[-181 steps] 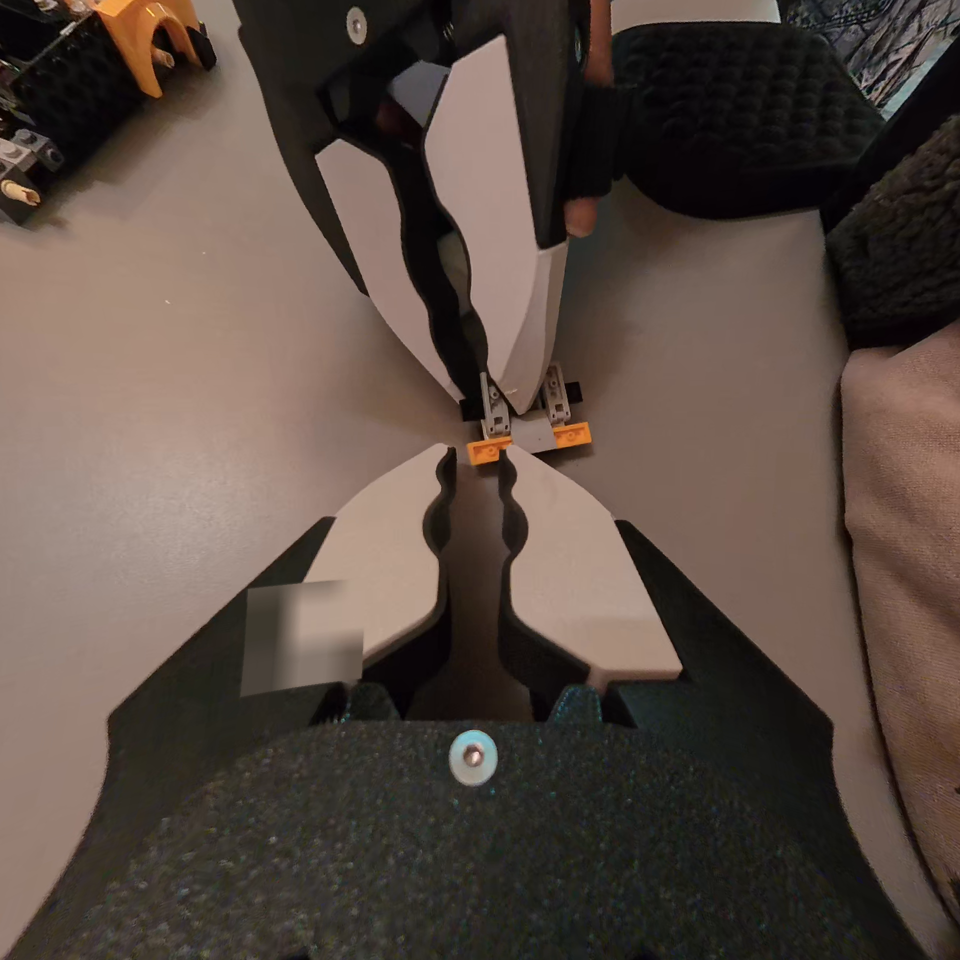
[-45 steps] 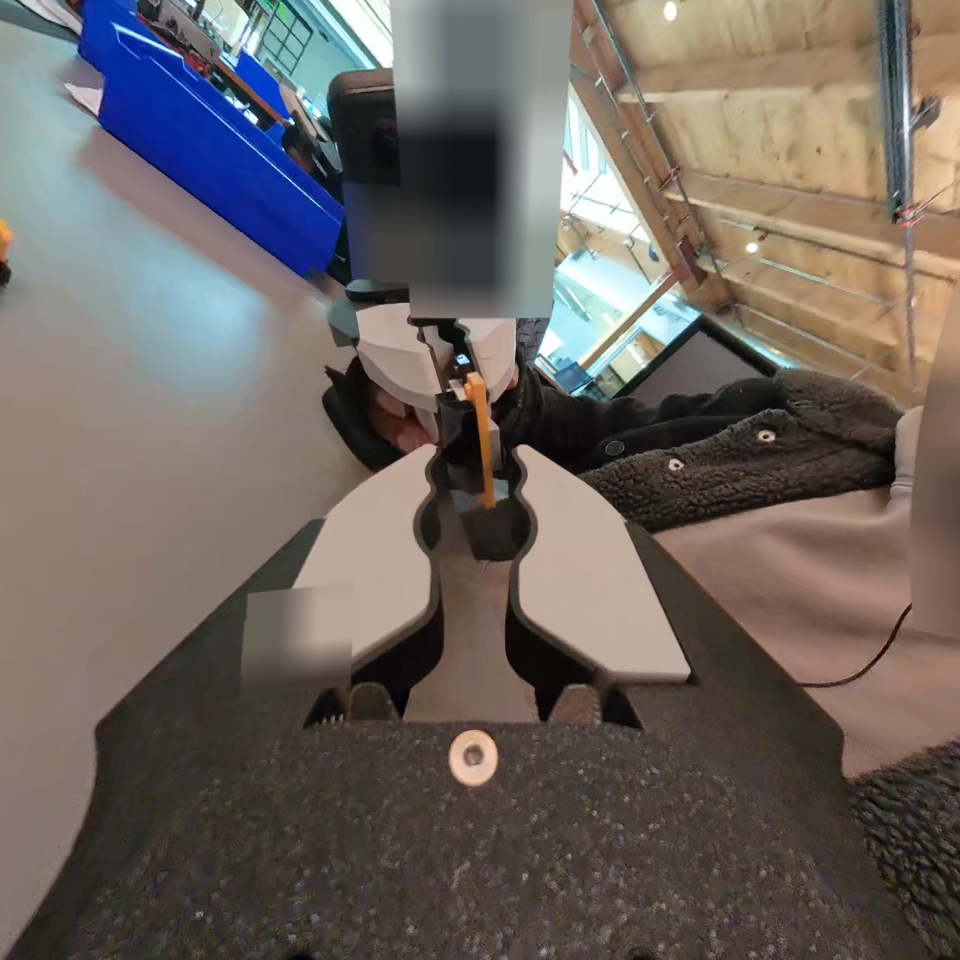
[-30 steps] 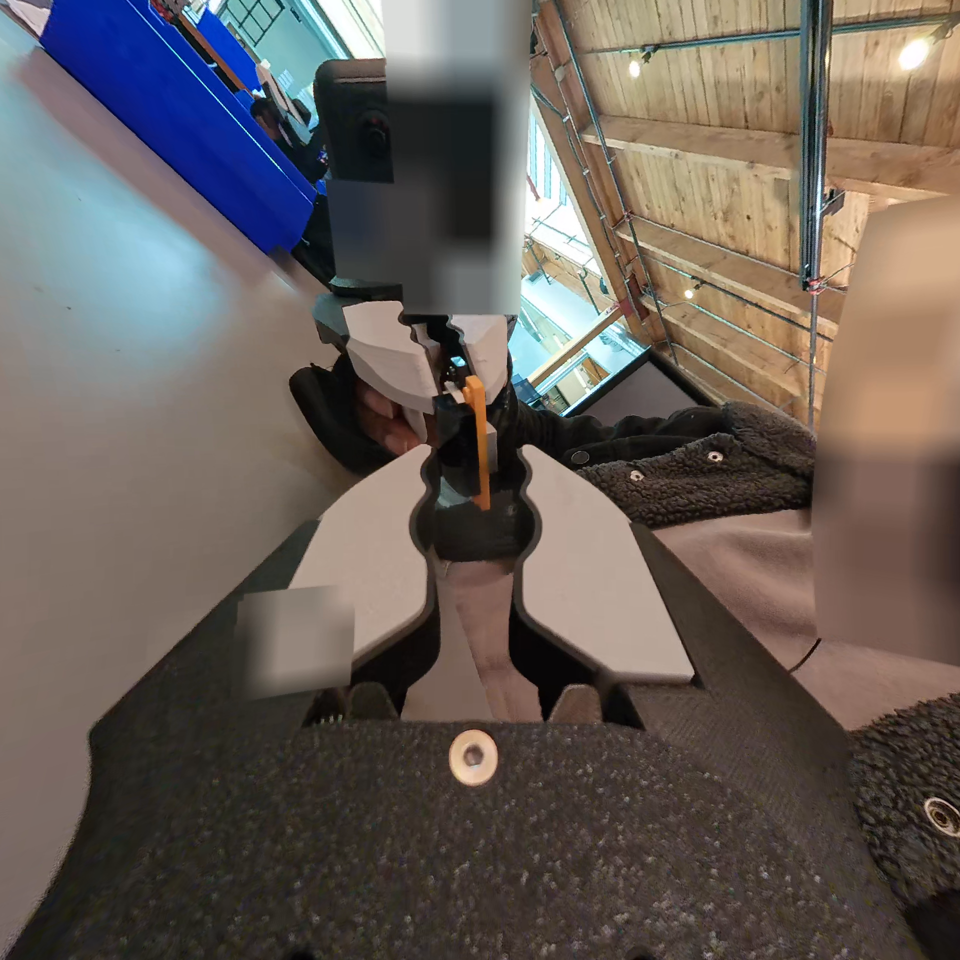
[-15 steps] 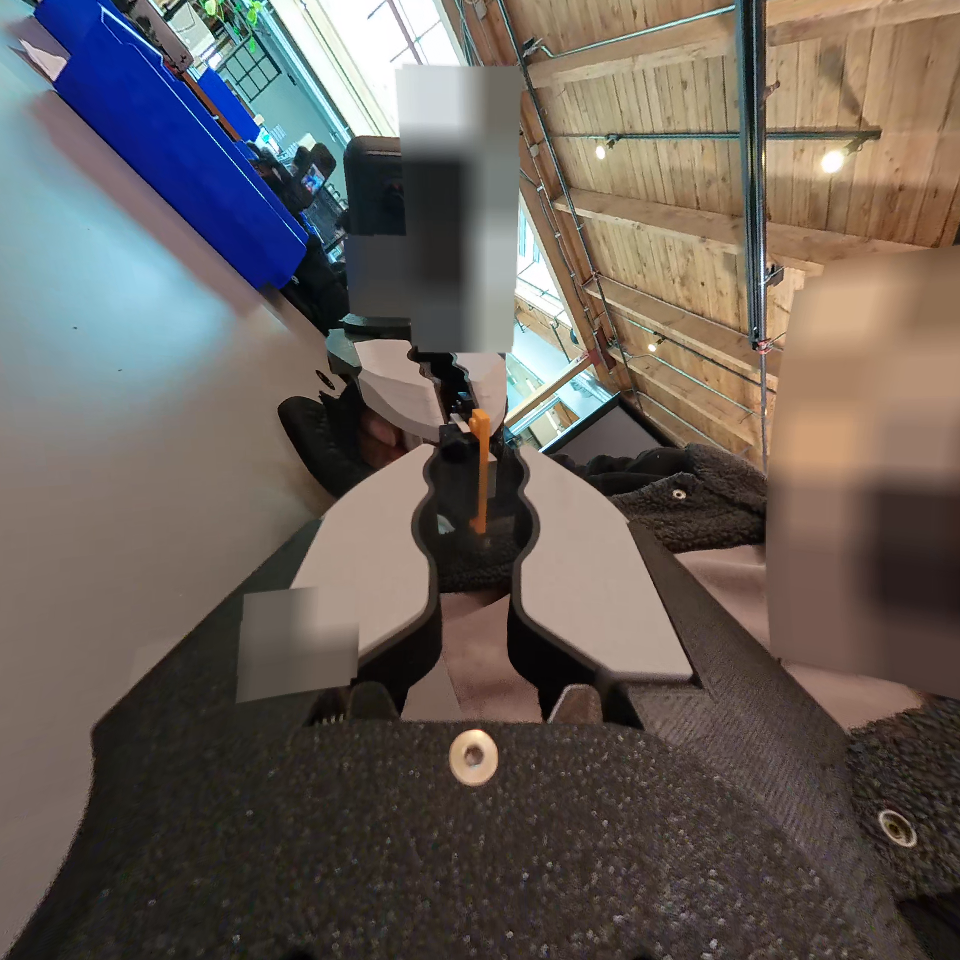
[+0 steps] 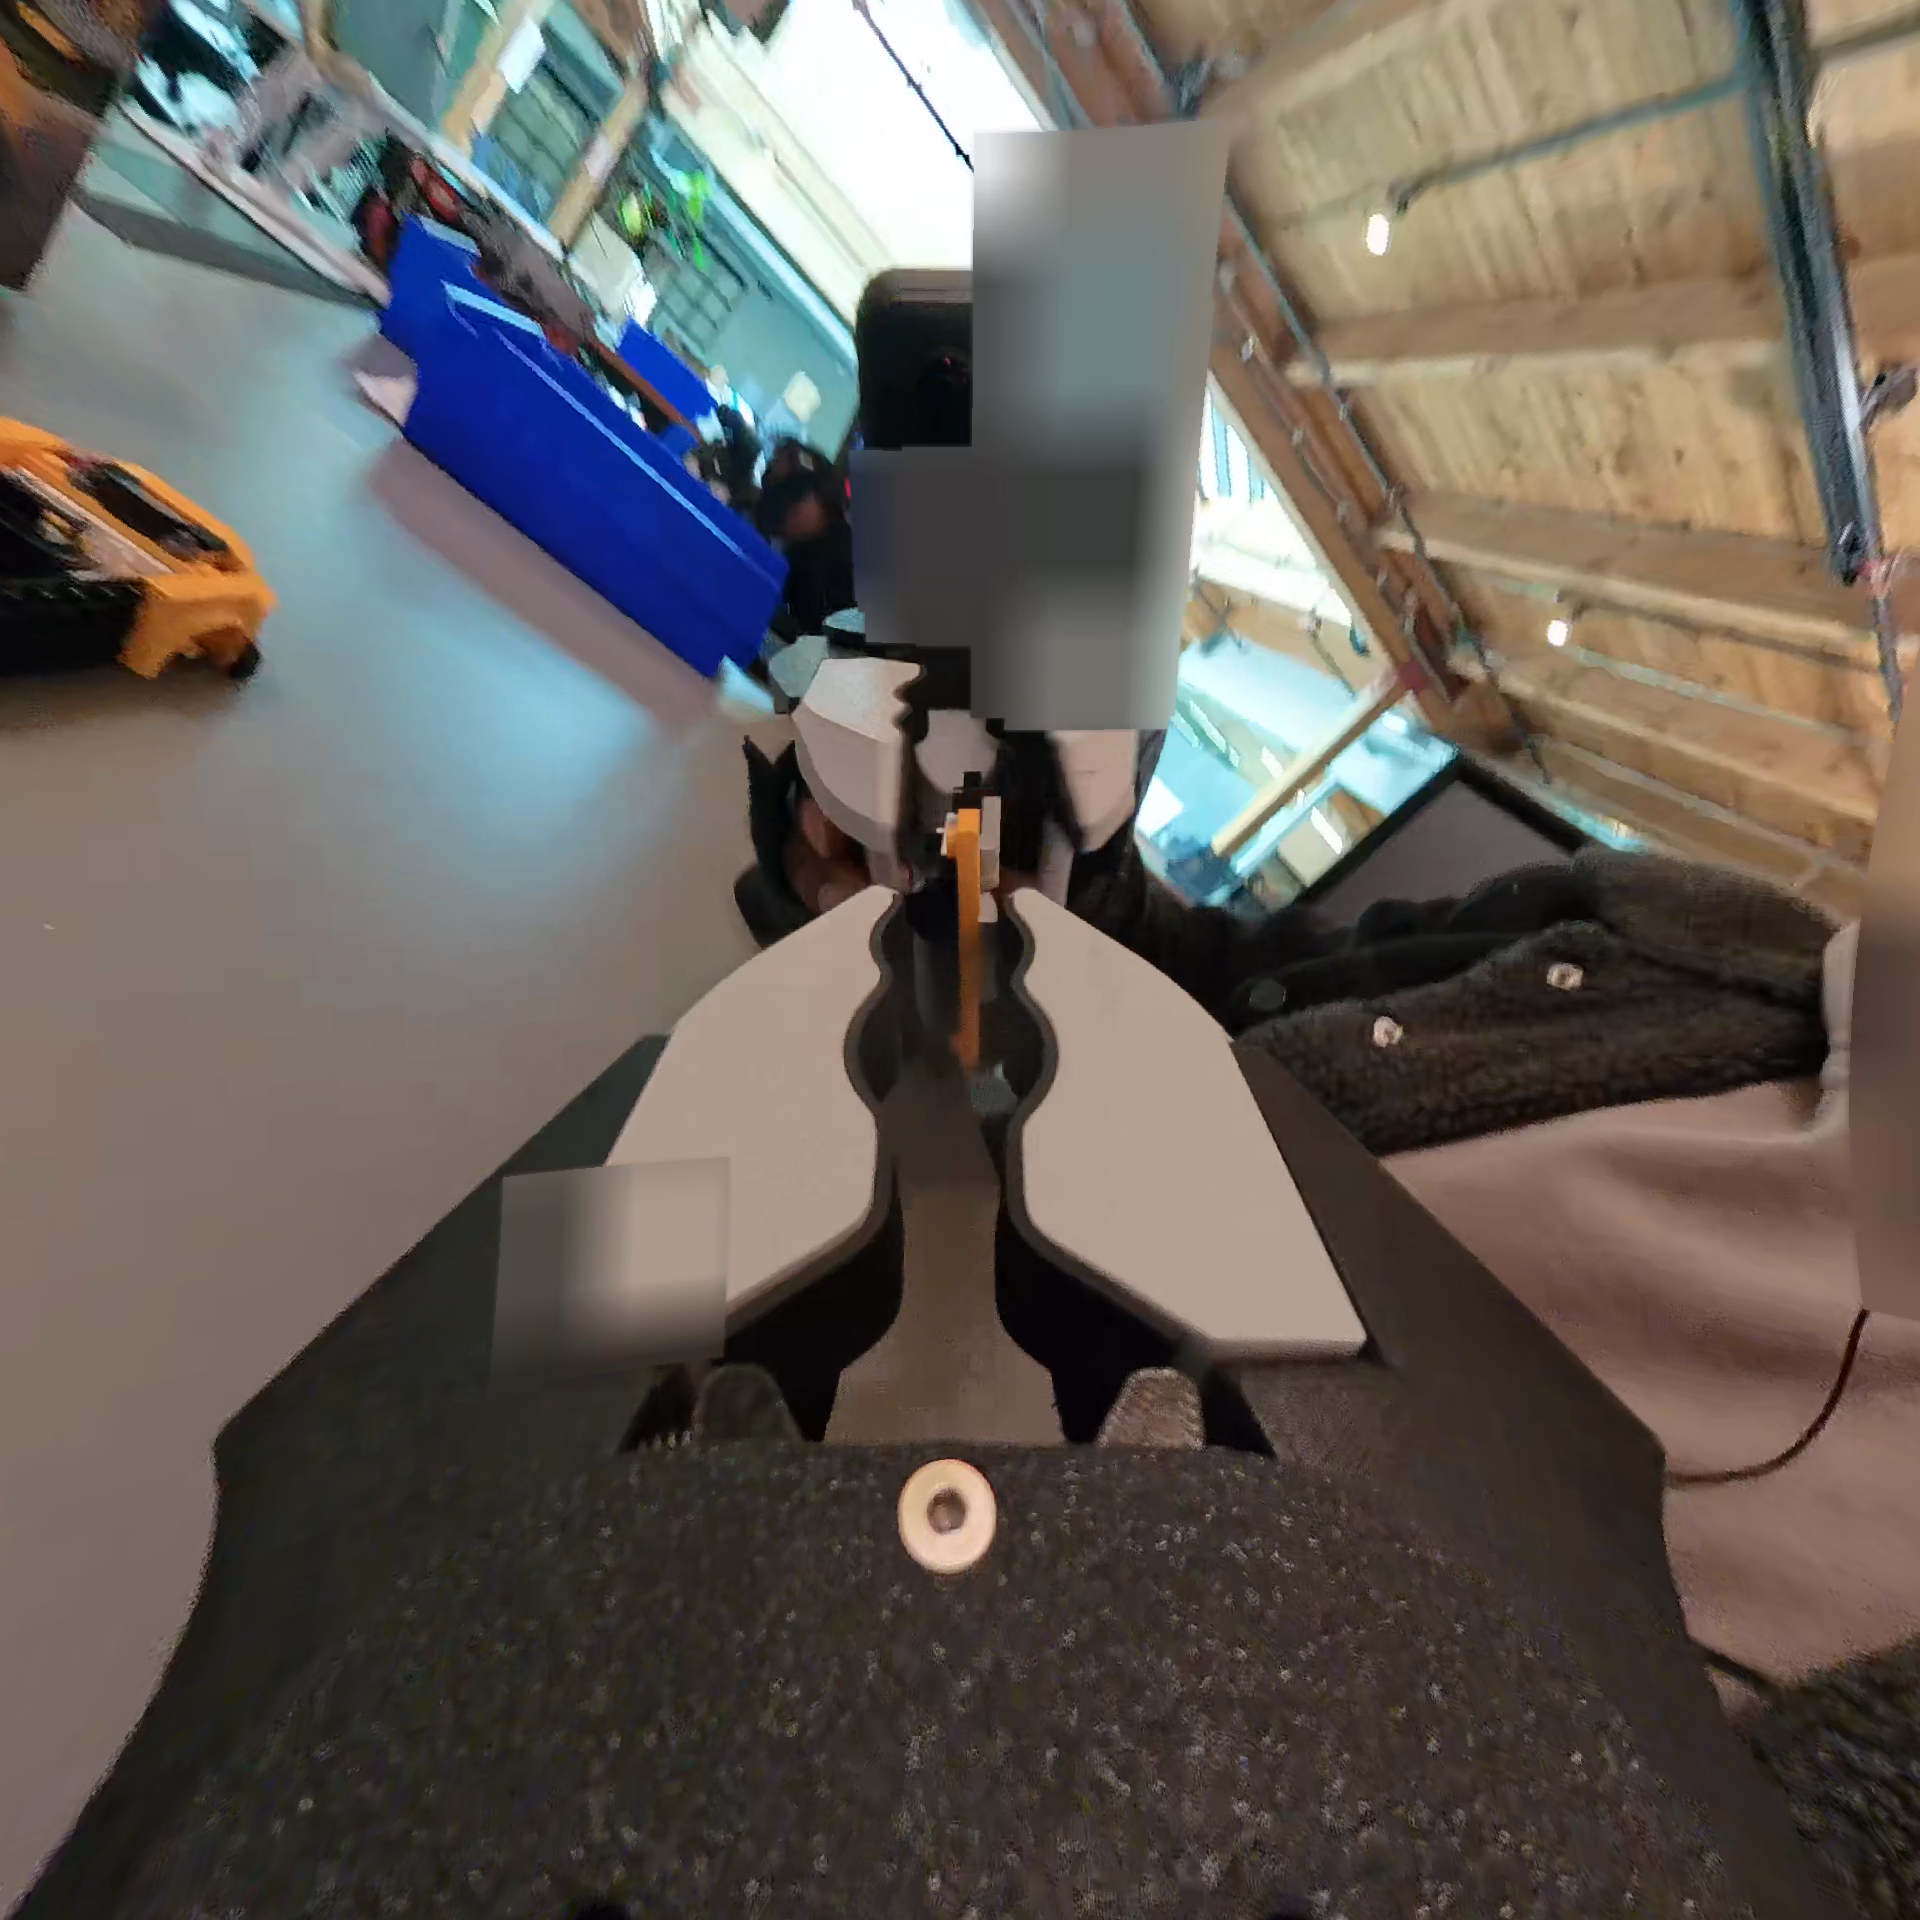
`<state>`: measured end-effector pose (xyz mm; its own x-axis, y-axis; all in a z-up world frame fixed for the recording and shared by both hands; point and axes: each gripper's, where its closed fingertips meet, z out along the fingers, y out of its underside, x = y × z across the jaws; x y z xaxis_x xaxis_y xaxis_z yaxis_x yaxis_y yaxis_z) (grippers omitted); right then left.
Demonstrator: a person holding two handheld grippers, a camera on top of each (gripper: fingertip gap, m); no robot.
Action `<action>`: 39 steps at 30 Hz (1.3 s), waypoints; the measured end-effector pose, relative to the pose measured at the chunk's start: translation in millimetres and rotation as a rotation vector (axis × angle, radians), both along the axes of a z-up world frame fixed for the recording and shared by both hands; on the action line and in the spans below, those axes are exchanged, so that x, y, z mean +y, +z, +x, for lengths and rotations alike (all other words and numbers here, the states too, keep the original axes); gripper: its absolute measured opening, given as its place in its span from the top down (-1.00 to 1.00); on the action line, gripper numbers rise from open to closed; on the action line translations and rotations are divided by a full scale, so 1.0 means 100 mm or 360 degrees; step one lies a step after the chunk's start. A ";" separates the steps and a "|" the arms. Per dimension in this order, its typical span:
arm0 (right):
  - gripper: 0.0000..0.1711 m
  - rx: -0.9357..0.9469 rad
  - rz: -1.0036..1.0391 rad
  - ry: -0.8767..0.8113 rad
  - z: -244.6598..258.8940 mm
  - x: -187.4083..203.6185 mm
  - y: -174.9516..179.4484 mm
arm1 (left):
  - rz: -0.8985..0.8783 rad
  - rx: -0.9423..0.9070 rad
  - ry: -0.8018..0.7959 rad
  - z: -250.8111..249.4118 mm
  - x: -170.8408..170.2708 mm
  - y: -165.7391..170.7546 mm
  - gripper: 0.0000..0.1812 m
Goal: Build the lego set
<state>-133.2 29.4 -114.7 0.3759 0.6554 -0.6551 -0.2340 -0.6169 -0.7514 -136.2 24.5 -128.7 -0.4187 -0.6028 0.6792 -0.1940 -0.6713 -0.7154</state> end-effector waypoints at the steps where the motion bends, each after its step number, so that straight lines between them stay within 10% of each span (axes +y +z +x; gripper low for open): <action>1: 0.57 -0.0040 0.0077 -0.0048 0.08 0.08 0.05 | -0.0070 -0.0037 0.0078 -0.01 0.10 0.03 0.83; 10: 0.53 -0.0928 0.0738 -0.0424 -0.06 0.62 -0.13 | -0.0558 -0.0256 0.0896 -0.25 1.02 0.05 0.84; 21: 0.57 -0.1364 0.1083 -0.0533 -0.17 1.00 -0.30 | -0.0607 -0.0212 0.1035 -0.12 1.05 -0.05 0.84; 28: 0.57 -0.1203 0.0957 0.0243 -0.01 0.65 -0.43 | 0.0161 0.0042 0.0818 -0.01 0.93 -0.20 0.78; 34: 0.57 -0.1173 0.0728 0.0659 0.08 0.34 -0.89 | 0.1174 0.0261 0.1078 -0.17 1.16 -0.20 0.82; 39: 0.57 -0.1222 0.0695 0.0817 0.00 0.24 -1.12 | 0.1492 0.0324 0.1172 -0.22 1.20 -0.15 0.80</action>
<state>-133.3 53.6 -226.3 0.2004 0.9795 -0.0205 0.6213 -0.1432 -0.7704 -158.2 144.8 -144.1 0.2963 -0.9454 -0.1359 -0.1492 0.0948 -0.9843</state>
